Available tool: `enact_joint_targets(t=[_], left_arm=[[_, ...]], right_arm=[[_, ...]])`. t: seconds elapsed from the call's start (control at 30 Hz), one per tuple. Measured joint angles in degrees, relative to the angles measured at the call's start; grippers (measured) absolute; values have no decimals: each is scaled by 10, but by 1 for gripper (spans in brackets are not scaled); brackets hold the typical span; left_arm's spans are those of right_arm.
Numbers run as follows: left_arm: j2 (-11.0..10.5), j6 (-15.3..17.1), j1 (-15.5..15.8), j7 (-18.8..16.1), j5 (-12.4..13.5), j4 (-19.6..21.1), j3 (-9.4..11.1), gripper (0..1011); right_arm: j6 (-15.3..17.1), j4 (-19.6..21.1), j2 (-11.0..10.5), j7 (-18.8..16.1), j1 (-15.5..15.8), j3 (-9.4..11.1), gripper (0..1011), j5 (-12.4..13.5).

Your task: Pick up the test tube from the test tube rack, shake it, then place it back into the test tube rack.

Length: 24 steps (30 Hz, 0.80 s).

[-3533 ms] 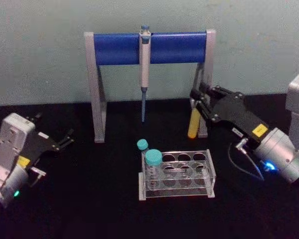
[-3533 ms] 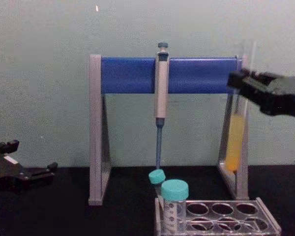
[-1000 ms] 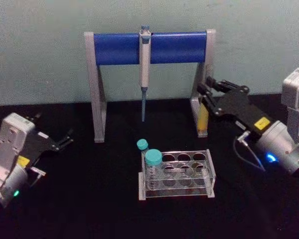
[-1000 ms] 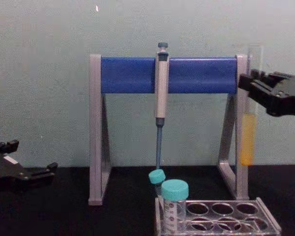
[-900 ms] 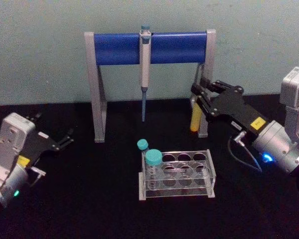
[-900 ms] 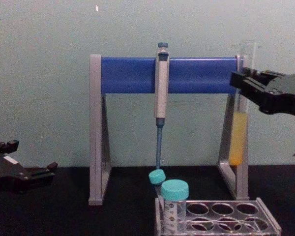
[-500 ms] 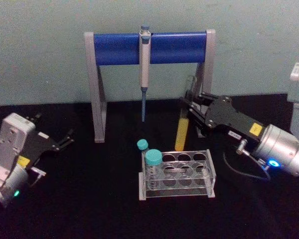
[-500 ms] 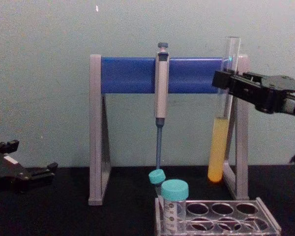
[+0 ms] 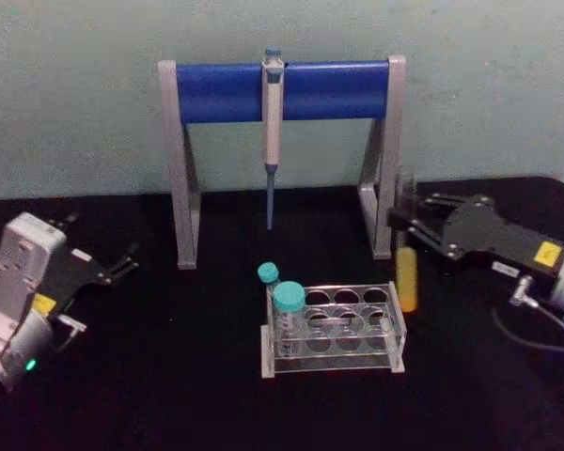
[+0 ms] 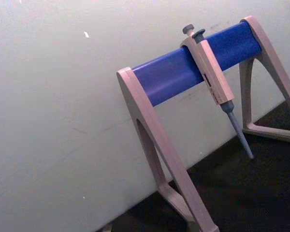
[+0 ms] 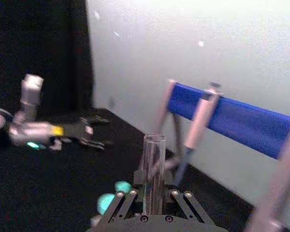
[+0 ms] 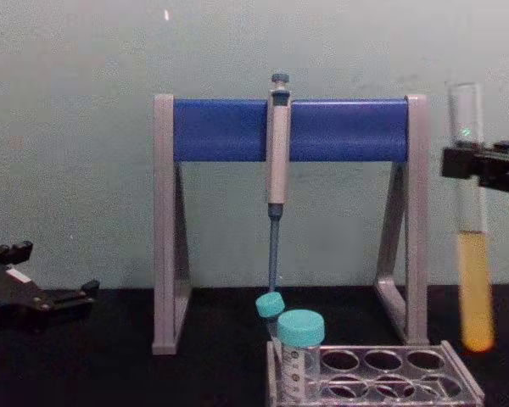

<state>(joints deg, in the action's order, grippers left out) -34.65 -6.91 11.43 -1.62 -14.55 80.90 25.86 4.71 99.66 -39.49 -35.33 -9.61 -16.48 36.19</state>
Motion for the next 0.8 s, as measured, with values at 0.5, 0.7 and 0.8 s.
enact_joint_targets(t=[0.5, 0.7, 0.8], left_arm=[[0, 0, 0, 0, 0, 0, 0, 1001], [0, 0, 0, 0, 0, 0, 0, 1001], [0, 0, 0, 0, 0, 0, 0, 1001]], right_arm=[[-54, -27, 40, 135, -8, -18, 232, -152], [-98, -58, 83, 146, -22, -29, 232, -177], [-116, -69, 99, 128, -27, -31, 232, -170]])
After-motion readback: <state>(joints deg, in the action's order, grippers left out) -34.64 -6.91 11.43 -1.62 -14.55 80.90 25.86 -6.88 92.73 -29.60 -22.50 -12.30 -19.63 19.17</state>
